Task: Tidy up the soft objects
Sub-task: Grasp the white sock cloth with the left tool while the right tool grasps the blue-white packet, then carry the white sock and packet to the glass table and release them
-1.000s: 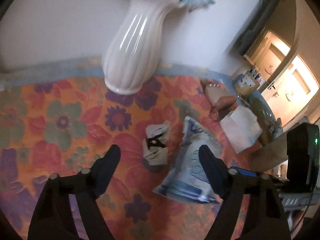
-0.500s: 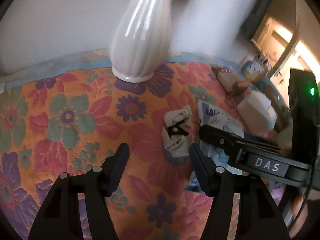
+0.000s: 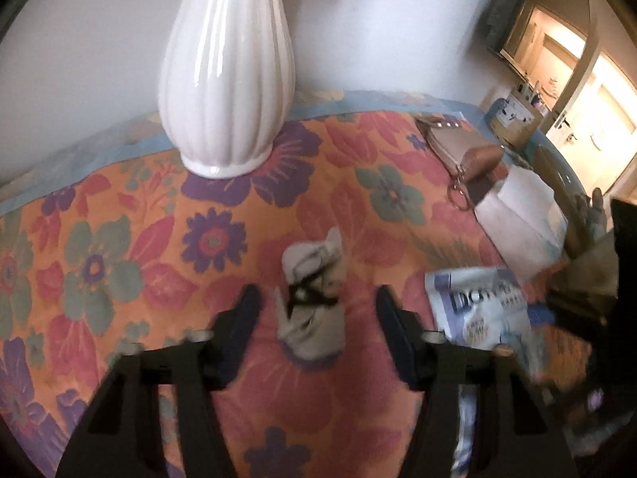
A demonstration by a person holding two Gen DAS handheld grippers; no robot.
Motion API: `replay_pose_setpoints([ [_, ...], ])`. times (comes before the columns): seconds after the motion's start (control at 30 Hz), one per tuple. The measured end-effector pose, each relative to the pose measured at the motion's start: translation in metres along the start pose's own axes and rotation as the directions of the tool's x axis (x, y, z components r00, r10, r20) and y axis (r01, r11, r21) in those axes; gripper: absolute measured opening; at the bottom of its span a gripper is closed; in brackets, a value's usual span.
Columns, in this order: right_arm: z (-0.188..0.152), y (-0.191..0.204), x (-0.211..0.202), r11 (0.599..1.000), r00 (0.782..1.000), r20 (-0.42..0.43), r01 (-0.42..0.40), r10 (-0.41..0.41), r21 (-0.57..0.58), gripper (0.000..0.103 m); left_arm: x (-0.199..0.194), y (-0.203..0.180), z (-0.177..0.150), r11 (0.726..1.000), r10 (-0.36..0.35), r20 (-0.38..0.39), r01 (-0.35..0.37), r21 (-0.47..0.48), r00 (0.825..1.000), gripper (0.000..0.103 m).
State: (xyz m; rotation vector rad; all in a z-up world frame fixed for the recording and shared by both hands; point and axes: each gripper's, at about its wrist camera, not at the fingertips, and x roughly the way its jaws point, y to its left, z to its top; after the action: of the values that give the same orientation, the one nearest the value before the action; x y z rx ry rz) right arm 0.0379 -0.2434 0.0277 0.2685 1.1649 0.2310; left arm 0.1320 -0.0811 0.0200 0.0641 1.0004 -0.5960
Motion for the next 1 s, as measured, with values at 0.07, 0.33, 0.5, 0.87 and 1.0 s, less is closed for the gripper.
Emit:
replay_pose_setpoints([
  [0.07,-0.004,0.0,-0.002,0.998,0.999,-0.002,-0.035,0.035,0.054,0.093,-0.002,0.0,-0.002,1.0,0.024,0.005,-0.024,-0.015,1.0,0.022],
  [0.33,-0.018,0.038,0.011,0.979,0.98,0.064,0.181,-0.187,0.098,0.094,-0.046,-0.002,-0.046,0.994,0.056,0.051,-0.05,-0.099,0.997,0.022],
  [0.5,-0.035,0.047,0.003,0.951,0.943,0.133,0.308,-0.306,0.008,0.06,-0.064,-0.014,-0.078,0.992,0.066,0.067,-0.058,-0.114,0.996,0.022],
  [0.87,-0.11,0.023,-0.051,0.982,0.98,0.1,0.181,-0.174,-0.061,0.047,-0.084,-0.077,-0.117,0.993,-0.034,0.099,0.045,-0.112,0.994,0.022],
  [1.0,-0.138,-0.003,-0.084,0.989,0.986,0.086,0.145,-0.144,-0.001,0.047,-0.078,-0.115,-0.123,0.993,-0.095,0.078,0.1,-0.065,0.992,0.022],
])
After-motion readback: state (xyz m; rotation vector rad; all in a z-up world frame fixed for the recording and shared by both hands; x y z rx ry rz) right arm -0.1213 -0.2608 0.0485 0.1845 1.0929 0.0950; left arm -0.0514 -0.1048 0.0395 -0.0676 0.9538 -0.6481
